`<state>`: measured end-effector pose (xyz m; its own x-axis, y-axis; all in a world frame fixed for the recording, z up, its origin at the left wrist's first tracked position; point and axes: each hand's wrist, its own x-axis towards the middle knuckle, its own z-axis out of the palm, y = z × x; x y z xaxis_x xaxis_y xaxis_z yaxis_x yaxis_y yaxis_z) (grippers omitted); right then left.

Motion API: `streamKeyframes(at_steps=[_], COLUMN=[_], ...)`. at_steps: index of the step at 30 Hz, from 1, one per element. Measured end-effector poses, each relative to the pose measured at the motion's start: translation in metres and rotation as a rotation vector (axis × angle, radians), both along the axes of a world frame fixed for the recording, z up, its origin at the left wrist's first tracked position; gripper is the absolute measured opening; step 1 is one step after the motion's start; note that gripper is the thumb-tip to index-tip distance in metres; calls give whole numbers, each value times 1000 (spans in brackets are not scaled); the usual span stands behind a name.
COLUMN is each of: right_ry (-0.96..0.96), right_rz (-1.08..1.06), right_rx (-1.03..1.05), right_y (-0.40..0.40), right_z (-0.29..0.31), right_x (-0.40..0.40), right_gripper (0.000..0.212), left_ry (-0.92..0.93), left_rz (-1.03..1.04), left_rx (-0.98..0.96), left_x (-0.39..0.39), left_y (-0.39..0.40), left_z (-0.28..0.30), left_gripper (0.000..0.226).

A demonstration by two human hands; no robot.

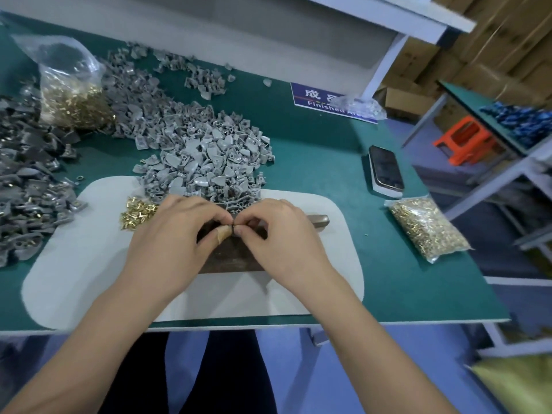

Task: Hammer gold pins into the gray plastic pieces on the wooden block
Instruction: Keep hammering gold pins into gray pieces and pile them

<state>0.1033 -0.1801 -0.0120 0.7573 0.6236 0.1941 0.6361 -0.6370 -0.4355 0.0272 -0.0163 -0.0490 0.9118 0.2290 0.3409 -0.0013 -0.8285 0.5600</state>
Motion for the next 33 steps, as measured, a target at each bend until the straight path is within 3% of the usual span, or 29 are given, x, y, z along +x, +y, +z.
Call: streamKeyframes(at_steps=[3, 5, 7, 9, 10, 12, 16, 18, 21, 24, 28, 33], right_ry=[90, 25, 1, 140, 215, 266, 158, 82, 175, 194, 217, -24], right_rz=[-67, -228, -417, -541, -547, -520, -534, -484, -292, -152, -115, -101], right_rx=[318, 343, 38, -336, -394, -363, -237, -67, 204, 168, 110, 183], right_y=[-20, -40, -64, -79, -83, -88, -97, -98, -86, -67, -49, -42], right_z=[1, -1, -7, -14, -18, -22, -10, 2, 22, 23, 16, 19], right_x=[2, 8, 16, 15, 14, 14, 17, 14, 2, -12, -21, -17], right_gripper=[10, 19, 23, 40, 44, 35, 23, 24, 28, 22, 25, 30], left_ry=[7, 7, 13, 12, 10, 10, -20, -45, -56, -54, -73, -92], left_rz=[8, 12, 9, 6, 0, 1, 22, 31, 40, 35, 42, 41], left_rx=[13, -1, -15, -30, -37, -32, 14, 9, 26, 39, 55, 72], left_x=[0, 0, -1, 0, 0, 1, 1, 0, 3, 3, 1, -1], left_y=[0, 0, 0, 1, 1, 2, 0, 0, -2, 0, -2, -3], left_z=[1, 1, 1, 3, 3, 4, 3, 2, 3, 3, 2, 1], left_gripper=[16, 14, 13, 13, 13, 13, 14, 14, 12, 12, 12, 14])
